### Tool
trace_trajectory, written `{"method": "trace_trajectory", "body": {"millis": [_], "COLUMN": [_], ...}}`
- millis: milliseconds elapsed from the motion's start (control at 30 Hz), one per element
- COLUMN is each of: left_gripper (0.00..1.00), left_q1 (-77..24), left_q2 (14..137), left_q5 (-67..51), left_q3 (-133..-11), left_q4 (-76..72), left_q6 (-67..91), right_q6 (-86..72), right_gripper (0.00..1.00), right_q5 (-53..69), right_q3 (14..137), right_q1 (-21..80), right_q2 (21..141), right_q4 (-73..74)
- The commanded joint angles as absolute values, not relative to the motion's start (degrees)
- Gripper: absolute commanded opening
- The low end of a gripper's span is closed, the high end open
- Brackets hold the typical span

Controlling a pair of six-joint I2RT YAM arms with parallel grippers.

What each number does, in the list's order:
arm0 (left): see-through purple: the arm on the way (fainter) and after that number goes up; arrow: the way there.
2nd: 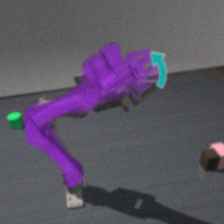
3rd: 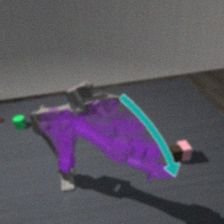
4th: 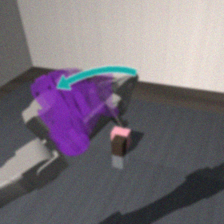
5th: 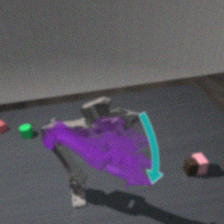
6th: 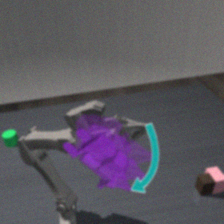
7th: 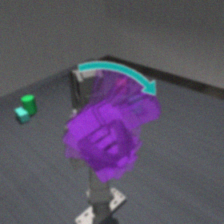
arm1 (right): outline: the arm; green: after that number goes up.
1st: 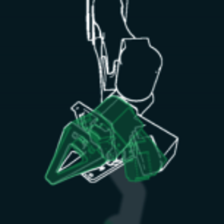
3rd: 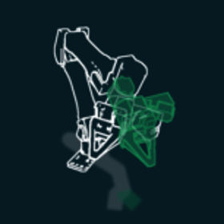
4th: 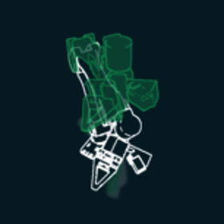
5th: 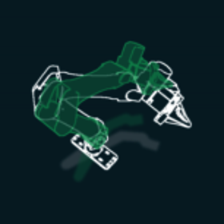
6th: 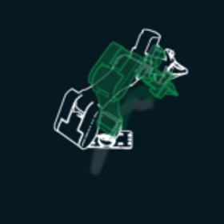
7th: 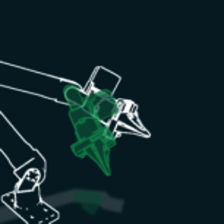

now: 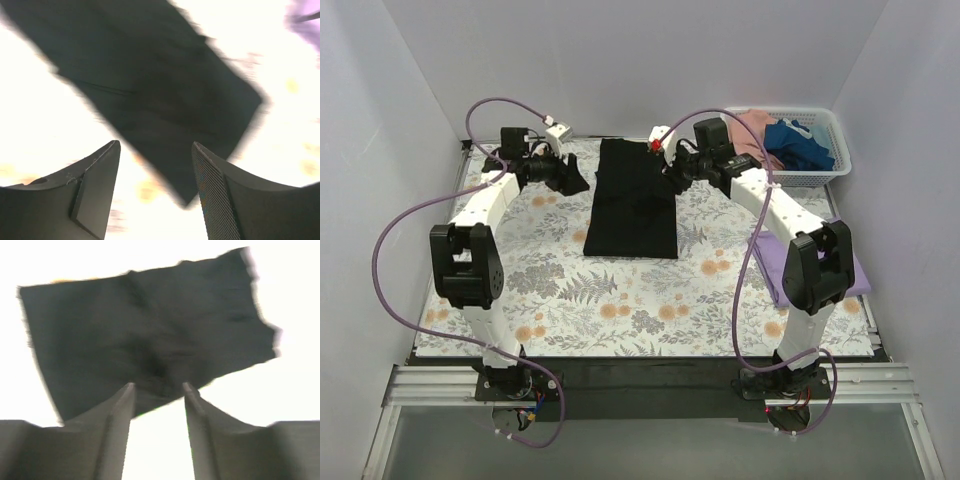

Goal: Fold and stack the t-shirts
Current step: Fold the tshirt

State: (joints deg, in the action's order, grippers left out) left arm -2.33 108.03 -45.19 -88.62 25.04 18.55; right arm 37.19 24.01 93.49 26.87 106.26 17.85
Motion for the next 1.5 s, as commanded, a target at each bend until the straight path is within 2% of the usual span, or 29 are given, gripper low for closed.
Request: {"method": "trace_trajectory", "body": {"millis": [0, 33, 133, 333, 600, 867, 967, 1100, 1267, 1467], "left_gripper": [0.57, 0.56, 0.50, 0.45, 0.45, 0.45, 0.45, 0.47, 0.47, 0.49], "left_q1": [-5.62, -5.89, -6.94, -7.29, -4.23, -1.67, -1.58, -1.58, -1.58, -1.84], "left_q2": [105.47, 105.47, 106.52, 111.27, 115.57, 114.53, 111.28, 102.68, 97.21, 96.94], "left_q5": [-56.15, -57.55, -61.17, -62.31, -55.55, -64.58, -67.67, -60.66, -53.00, -55.46], "left_q3": [-81.40, -79.99, -74.37, -69.88, -63.99, -60.30, -61.26, -65.90, -66.45, -63.11], "left_q4": [34.19, 34.10, 30.95, 26.46, 23.64, 25.04, 30.47, 34.80, 31.57, 28.48], "left_q6": [30.39, 33.46, 38.65, 44.56, 48.42, 48.87, 43.00, 31.23, 12.87, -10.35], "right_q6": [17.77, 15.75, 10.29, 3.96, 0.88, 3.08, 5.97, 9.75, 24.41, 37.24], "right_gripper": [0.45, 0.38, 0.31, 0.29, 0.27, 0.27, 0.28, 0.37, 0.58, 0.64], "right_q5": [35.83, 36.99, 39.46, 41.48, 36.92, 41.39, 44.12, 41.86, 31.05, 19.26], "right_q3": [90.02, 87.04, 81.67, 77.35, 67.25, 64.95, 66.00, 68.11, 70.13, 68.29], "right_q1": [27.42, 27.60, 28.39, 28.83, 26.20, 20.93, 20.65, 21.18, 25.21, 32.95], "right_q2": [106.53, 106.52, 106.70, 111.70, 115.13, 112.59, 108.48, 102.40, 99.41, 100.10], "right_q4": [26.37, 25.76, 21.56, 16.88, 13.18, 17.31, 19.86, 19.86, 19.78, 15.65]}}
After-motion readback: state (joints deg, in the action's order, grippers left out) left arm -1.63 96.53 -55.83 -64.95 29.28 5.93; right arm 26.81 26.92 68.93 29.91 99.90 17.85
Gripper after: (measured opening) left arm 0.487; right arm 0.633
